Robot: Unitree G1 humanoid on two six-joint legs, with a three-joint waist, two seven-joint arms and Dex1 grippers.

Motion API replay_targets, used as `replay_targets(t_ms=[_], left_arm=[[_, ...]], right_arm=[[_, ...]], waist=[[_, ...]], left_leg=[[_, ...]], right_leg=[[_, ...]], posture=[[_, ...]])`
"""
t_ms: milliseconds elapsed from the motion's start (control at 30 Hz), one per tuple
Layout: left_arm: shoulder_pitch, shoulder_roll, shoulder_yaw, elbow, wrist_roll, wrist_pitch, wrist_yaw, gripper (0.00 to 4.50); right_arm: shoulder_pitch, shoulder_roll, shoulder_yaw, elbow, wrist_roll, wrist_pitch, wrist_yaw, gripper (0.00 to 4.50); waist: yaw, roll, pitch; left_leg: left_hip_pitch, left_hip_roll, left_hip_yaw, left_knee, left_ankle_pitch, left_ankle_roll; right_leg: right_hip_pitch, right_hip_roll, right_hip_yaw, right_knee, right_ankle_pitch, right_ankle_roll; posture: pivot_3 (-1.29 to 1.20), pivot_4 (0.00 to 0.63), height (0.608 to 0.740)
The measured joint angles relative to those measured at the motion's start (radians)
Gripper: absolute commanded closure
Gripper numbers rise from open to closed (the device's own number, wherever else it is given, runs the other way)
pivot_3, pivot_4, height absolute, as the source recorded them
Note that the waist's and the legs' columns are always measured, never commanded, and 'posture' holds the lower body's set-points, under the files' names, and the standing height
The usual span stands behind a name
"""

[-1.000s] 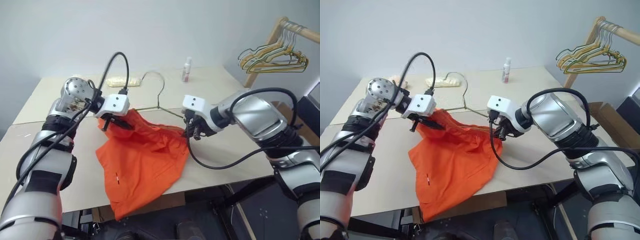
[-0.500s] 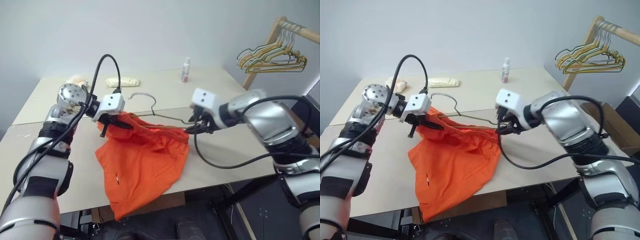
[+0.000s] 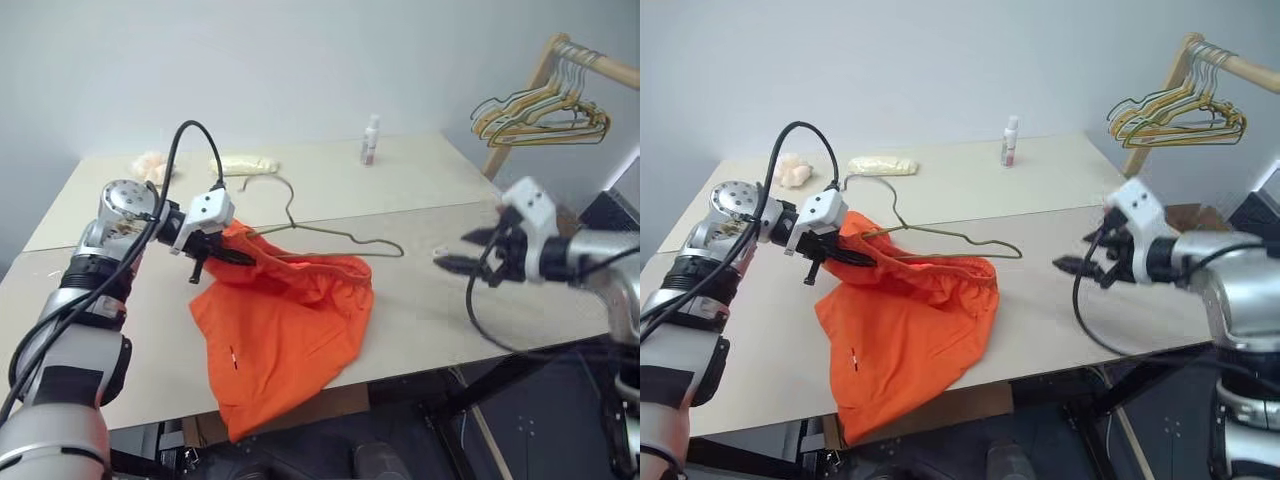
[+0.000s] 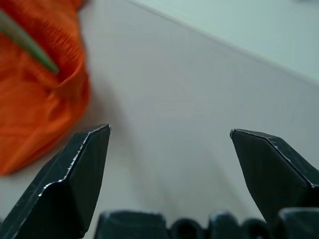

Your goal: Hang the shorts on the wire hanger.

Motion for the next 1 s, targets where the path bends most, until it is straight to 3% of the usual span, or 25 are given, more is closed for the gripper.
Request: replay_targets(t_ms=[233,400,533,900,1000], left_arm=[[-0.029,-0.012,0.0,0.021,0.0,0.012,0.0,4.5],[-0.029,-0.014,0.011,0.021,0.0,0.025,0.0,4.5],[-0.028,-0.007,0.02,0.019,0.0,0.04,0.0,4.5],[-0.01,-0.004,0.06,-0.025,0.002,0.066,0.0,4.5],[0.003,0.0,0.063,-0.043,0.002,0.078,0.0,4.5]], right_arm=[[0.053,0.306,0.11,0.007,0.013,-0.039,-0.184,0.04],[0.004,0.434,0.178,0.135,-0.03,-0.106,-0.289,0.04],[-0.013,0.471,0.181,0.177,-0.022,-0.127,-0.296,0.8],[-0.024,0.423,0.218,0.171,-0.005,-0.127,-0.262,4.48],[-0.024,0.408,0.214,0.168,0.01,-0.126,-0.257,4.48]], waist=[[-0.016,0.0,0.0],[-0.015,0.0,0.0],[-0.012,0.0,0.0],[-0.012,0.0,0.0],[-0.012,0.0,0.0]], left_leg=[[0.002,0.0,0.0,-0.001,0.0,0.0],[0.0,0.0,0.0,0.0,0.0,0.0],[-0.001,0.0,-0.001,0.0,0.0,0.0],[-0.001,0.0,-0.001,0.0,0.0,0.0],[-0.001,0.0,-0.001,0.0,0.0,0.0]], right_leg=[[0.001,0.0,0.001,0.002,0.0,0.0],[0.0,0.0,0.001,0.004,0.0,0.0],[0.0,0.0,0.0,0.004,0.0,0.0],[0.0,0.0,0.0,0.004,0.0,0.0],[0.0,0.0,0.0,0.004,0.0,0.0]], posture=[[-0.21,0.0,0.74],[-0.19,0.0,0.74],[-0.19,0.0,0.74],[-0.19,0.0,0.74],[-0.19,0.0,0.74]])
